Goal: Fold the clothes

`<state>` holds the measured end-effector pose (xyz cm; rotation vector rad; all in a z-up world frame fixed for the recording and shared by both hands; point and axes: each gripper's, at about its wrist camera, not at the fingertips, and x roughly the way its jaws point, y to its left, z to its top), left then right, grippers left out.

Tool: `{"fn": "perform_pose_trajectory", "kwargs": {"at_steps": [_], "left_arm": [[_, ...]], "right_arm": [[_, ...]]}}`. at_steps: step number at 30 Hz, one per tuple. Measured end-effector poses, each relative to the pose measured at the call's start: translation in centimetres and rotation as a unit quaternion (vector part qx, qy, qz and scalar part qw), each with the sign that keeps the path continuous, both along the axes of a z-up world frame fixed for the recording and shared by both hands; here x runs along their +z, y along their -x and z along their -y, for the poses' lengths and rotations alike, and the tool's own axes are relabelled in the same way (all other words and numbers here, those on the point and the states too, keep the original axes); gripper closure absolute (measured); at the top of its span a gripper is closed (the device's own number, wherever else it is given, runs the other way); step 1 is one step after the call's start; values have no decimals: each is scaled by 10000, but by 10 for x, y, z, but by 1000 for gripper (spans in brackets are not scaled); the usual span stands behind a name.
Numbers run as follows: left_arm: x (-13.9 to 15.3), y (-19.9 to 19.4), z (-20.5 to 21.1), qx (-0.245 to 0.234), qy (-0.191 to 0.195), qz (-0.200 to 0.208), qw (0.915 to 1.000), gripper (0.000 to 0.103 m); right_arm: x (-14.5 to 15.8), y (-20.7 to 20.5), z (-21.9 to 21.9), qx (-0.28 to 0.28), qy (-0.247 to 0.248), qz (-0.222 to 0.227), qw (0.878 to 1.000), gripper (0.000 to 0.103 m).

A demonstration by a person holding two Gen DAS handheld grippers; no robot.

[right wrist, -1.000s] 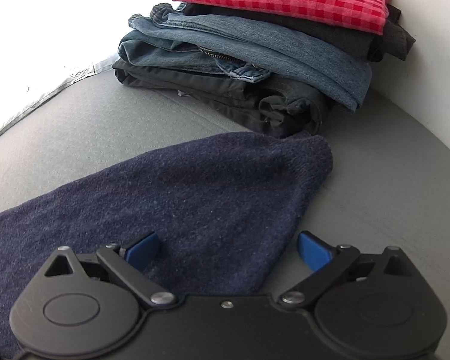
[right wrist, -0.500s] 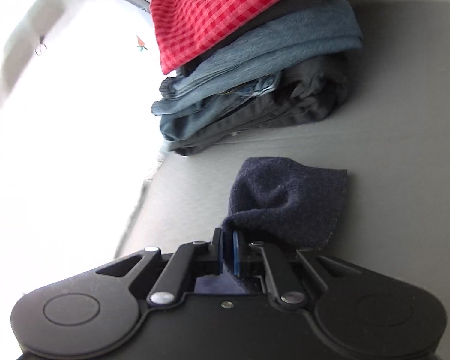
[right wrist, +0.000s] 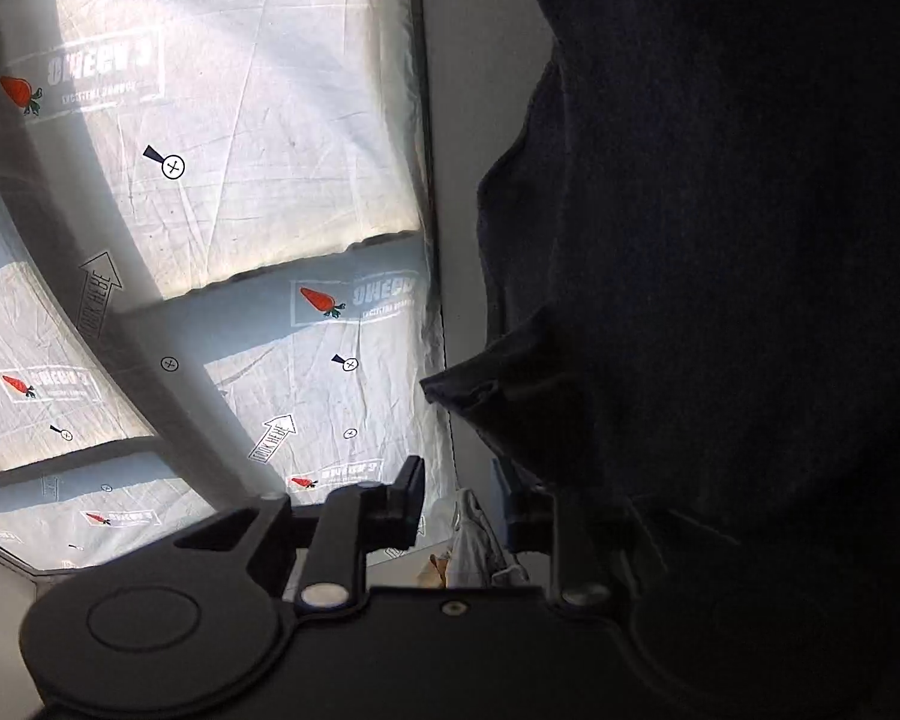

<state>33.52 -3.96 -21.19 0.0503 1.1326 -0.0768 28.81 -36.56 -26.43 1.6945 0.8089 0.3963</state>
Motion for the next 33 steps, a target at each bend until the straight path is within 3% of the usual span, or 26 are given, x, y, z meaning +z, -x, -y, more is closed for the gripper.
{"fn": "perform_pose_trajectory", "kwargs": {"at_steps": [1, 3, 7, 11, 13, 17, 18, 22, 25, 28, 33], "left_arm": [[0, 2, -1, -8, 3, 36, 10000, 0], [0, 3, 2, 14, 3, 60, 10000, 0], [3, -8, 7, 152, -66, -265, 9995, 0], [13, -17, 8, 131, 8, -575, 9983, 0], [26, -11, 5, 185, 176, -429, 9988, 0], [52, -11, 7, 139, 640, -64, 9978, 0], [56, -15, 12, 89, 725, 7, 9973, 0], [55, -37, 41, -243, 838, -23, 9962, 1], [46, -53, 65, -540, 675, -60, 9962, 2], [37, -69, 86, -816, 393, -157, 9958, 5], [27, -75, 113, -1210, -36, -20, 9926, 38]], "right_arm": [[1, 2, 1, -39, -128, 114, 9998, 54], [9, 5, 8, -209, -94, 344, 9991, 53], [30, 11, 34, -434, 983, 512, 9929, 43], [47, 13, 57, -345, 2513, 613, 9654, 29], [51, 17, 65, -341, 3100, 647, 9479, 16], [50, 19, 78, -493, 3874, 603, 9186, 5], [47, 19, 82, -538, 3957, 561, 9151, 0], [38, 14, 91, -929, 3996, 458, 9108, 0], [35, 13, 96, -1124, 3860, 542, 9140, 0], [37, 8, 93, -1063, 3962, 645, 9097, 0], [40, 6, 84, -765, 4341, 706, 8949, 0]]}}
